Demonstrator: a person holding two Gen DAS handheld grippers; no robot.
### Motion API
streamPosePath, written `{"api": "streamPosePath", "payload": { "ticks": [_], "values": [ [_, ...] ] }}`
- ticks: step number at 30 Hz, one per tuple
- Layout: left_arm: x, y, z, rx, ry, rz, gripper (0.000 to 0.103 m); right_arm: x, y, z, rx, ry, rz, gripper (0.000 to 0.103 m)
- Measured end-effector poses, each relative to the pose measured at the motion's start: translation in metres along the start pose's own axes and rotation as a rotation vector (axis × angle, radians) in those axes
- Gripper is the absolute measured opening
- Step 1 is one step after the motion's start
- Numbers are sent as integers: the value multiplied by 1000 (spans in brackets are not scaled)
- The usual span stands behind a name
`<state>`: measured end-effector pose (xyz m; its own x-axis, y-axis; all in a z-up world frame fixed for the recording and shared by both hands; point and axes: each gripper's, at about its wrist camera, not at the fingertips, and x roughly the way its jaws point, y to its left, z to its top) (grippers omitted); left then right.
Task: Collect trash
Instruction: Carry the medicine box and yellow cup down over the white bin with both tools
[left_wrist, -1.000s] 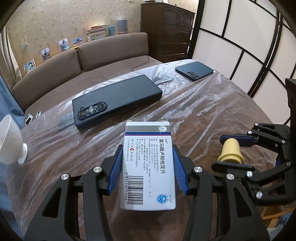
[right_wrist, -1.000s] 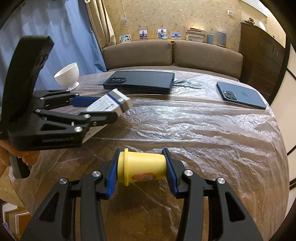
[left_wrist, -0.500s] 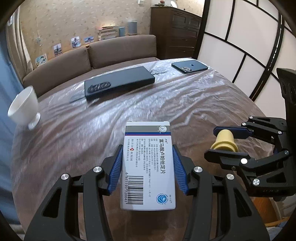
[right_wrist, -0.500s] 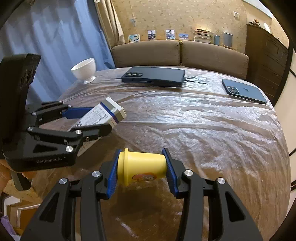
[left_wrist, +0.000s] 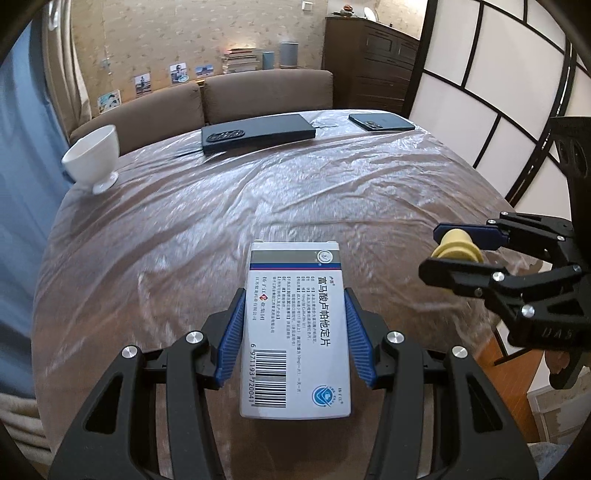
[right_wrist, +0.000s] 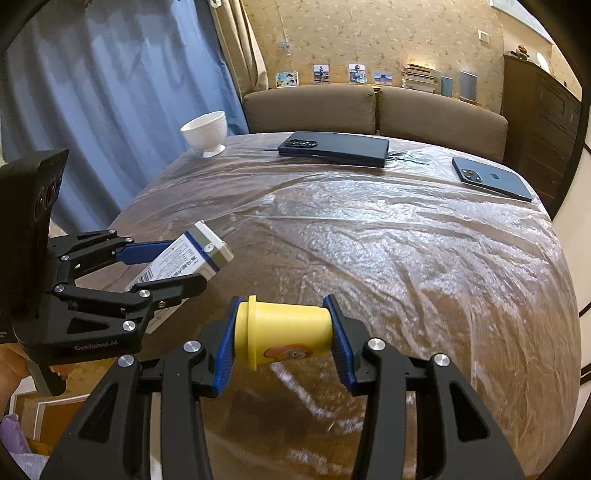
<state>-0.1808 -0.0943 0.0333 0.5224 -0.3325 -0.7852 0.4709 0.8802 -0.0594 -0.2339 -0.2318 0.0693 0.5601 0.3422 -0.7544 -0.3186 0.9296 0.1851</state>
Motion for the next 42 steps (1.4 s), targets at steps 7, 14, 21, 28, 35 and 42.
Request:
{"api": "streamPosePath", "payload": {
  "ticks": [7, 14, 21, 28, 35, 42],
  "values": [
    [-20, 0, -25, -21, 10, 9, 52, -18, 12, -19, -18, 7, 27, 44],
    [-41, -10, -45, -26, 8, 0, 52, -33, 22, -39, -31, 22, 55, 44],
    [-55, -21, -64, -29, 17, -5, 52, -40, 29, -57, -37, 46, 70, 44],
    [-63, -29, -81, -36, 29, -10, 52, -43, 33, -71, -50, 75, 80, 44],
    [-72, -36, -96, -17, 40, -28, 52, -44, 36, -82, -63, 99, 95, 44],
    [-72, -43, -104, 0, 62, -39, 52, -41, 41, -92, -68, 127, 108, 44]
  ]
}}
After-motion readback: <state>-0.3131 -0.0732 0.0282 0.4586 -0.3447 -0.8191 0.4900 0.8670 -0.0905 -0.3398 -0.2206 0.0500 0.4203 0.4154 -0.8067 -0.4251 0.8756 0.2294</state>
